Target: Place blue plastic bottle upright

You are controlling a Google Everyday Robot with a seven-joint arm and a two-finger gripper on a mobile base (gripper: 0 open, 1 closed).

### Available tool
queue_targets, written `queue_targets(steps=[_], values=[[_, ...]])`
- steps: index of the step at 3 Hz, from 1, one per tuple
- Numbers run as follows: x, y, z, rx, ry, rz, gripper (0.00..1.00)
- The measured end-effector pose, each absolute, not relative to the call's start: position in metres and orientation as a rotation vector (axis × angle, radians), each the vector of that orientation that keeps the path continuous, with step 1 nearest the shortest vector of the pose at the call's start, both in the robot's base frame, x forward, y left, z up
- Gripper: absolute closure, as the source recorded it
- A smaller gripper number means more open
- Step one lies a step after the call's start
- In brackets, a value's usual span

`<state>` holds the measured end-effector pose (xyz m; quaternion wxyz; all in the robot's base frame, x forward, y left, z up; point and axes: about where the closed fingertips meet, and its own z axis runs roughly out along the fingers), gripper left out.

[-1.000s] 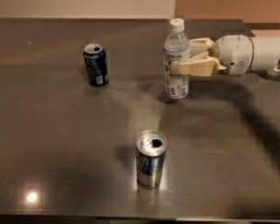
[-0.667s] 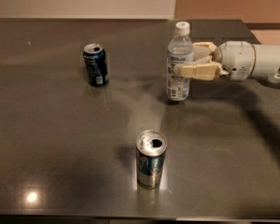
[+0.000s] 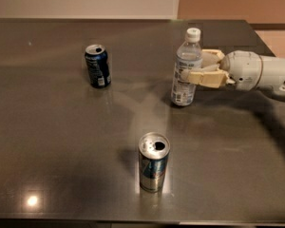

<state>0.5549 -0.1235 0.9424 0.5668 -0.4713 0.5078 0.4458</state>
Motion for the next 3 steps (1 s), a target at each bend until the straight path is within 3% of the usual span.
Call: queue_targets(steps=[1, 2, 3], values=[[0.556, -0.129, 0.936, -1.087, 1.189, 1.049, 0.13], [0.559, -0.135, 0.925, -1.076, 1.216, 1.049, 0.0], [0.559, -0.135, 0.925, -1.076, 1.216, 1.049, 0.0]])
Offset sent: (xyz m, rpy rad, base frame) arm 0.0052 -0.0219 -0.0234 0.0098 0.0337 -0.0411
